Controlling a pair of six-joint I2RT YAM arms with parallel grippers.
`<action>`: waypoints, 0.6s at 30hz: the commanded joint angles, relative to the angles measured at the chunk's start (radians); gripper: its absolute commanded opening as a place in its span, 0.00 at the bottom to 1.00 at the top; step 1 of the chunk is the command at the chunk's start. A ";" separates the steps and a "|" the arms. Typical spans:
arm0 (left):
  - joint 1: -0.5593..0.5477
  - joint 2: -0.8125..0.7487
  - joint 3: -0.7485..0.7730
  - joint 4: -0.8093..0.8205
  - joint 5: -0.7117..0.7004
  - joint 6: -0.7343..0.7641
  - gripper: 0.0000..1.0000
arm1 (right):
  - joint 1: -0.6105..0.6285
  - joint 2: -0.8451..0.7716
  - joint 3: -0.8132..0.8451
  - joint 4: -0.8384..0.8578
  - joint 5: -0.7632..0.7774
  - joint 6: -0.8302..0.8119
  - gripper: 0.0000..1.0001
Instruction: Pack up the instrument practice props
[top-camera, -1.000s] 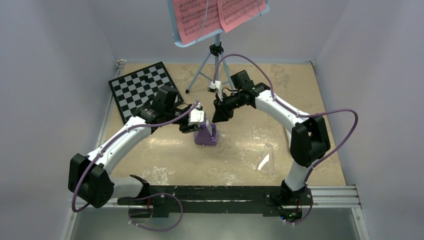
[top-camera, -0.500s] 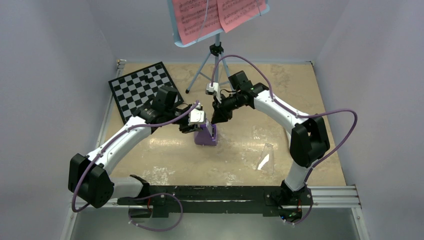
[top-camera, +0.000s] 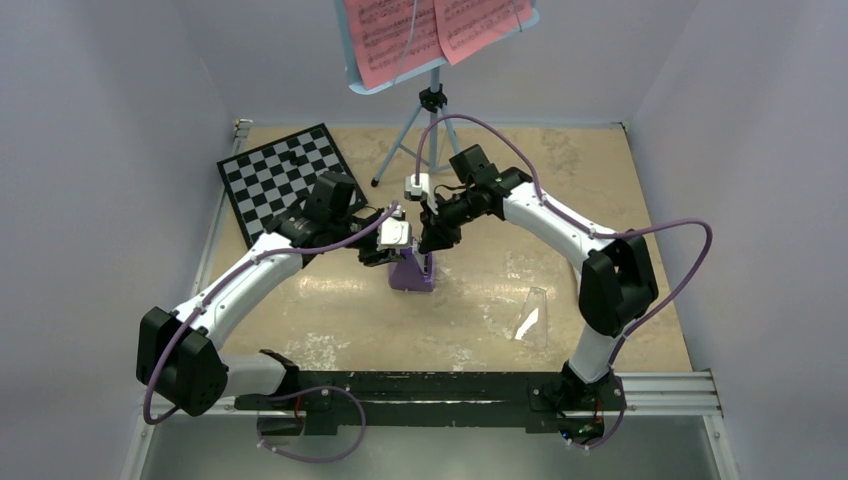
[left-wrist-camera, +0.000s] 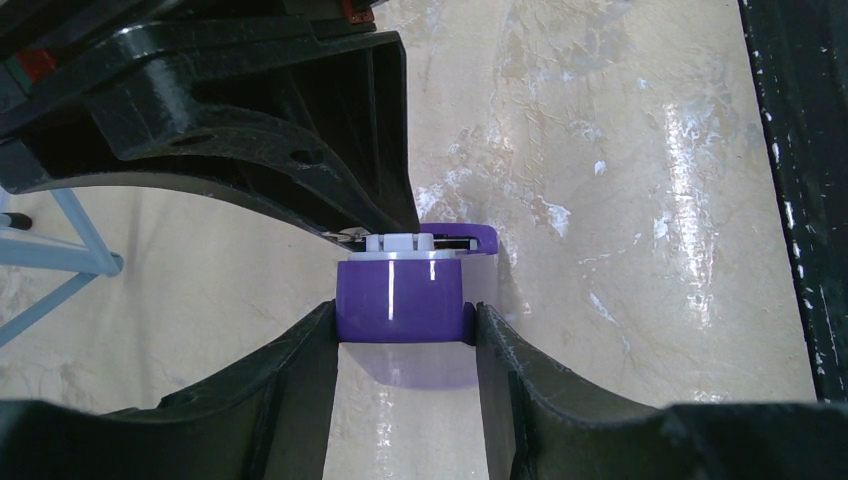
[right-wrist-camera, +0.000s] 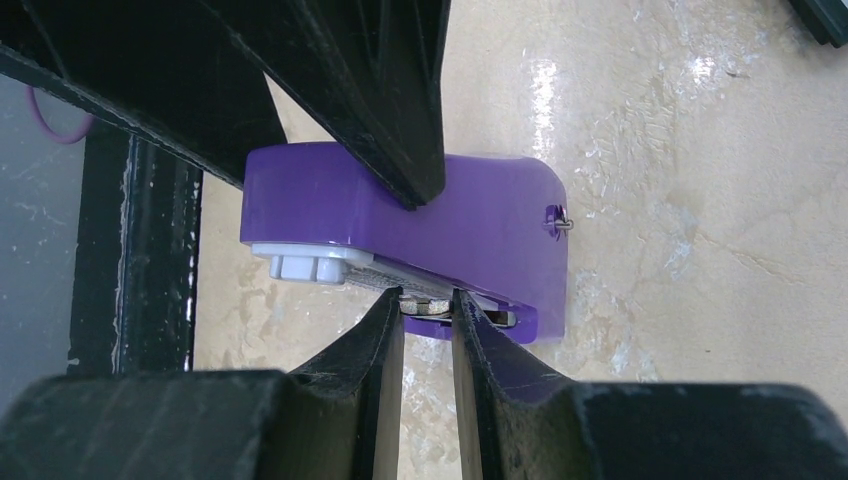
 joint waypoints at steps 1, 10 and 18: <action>-0.001 0.018 -0.025 -0.036 -0.091 -0.012 0.00 | 0.028 -0.038 0.042 -0.045 -0.066 -0.007 0.09; -0.008 -0.004 -0.055 0.049 -0.136 -0.040 0.00 | 0.050 -0.026 0.085 -0.075 -0.056 0.024 0.07; -0.029 -0.044 -0.103 0.122 -0.194 -0.033 0.00 | 0.058 -0.006 0.117 -0.070 -0.039 0.121 0.07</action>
